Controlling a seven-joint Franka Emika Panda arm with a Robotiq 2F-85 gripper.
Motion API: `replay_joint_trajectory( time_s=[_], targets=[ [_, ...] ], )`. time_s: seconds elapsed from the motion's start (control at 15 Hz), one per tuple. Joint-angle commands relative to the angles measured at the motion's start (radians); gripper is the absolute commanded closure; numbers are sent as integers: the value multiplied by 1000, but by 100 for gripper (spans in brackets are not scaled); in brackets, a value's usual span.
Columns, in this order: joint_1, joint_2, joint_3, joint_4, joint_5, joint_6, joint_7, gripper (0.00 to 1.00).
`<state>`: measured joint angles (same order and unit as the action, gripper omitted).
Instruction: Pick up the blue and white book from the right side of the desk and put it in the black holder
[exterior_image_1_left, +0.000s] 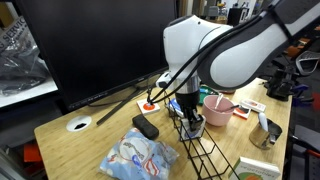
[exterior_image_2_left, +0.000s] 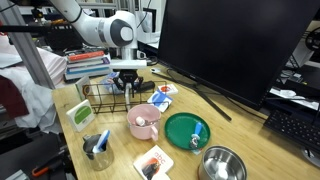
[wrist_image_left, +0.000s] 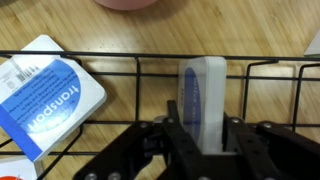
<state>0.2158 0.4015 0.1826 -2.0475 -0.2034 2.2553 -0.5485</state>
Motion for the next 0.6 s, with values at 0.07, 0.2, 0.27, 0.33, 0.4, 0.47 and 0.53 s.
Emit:
replay_joint_trajectory(
  time_s=[0.07, 0.2, 0.27, 0.33, 0.4, 0.47, 0.53],
  targets=[
    [-24, -26, 20, -5, -5, -16, 7, 25],
    [-26, -49, 19, -14, -6, -17, 10, 11],
    [-26, -60, 18, -19, -8, -15, 11, 5],
    [-29, -78, 19, -27, -3, -14, 11, 1],
    [-31, -91, 20, -33, 1, -13, 11, 0],
    [-33, -110, 21, -43, 4, -21, 9, 0],
    [-36, -128, 26, -56, 17, -21, -2, 0]
  ],
)
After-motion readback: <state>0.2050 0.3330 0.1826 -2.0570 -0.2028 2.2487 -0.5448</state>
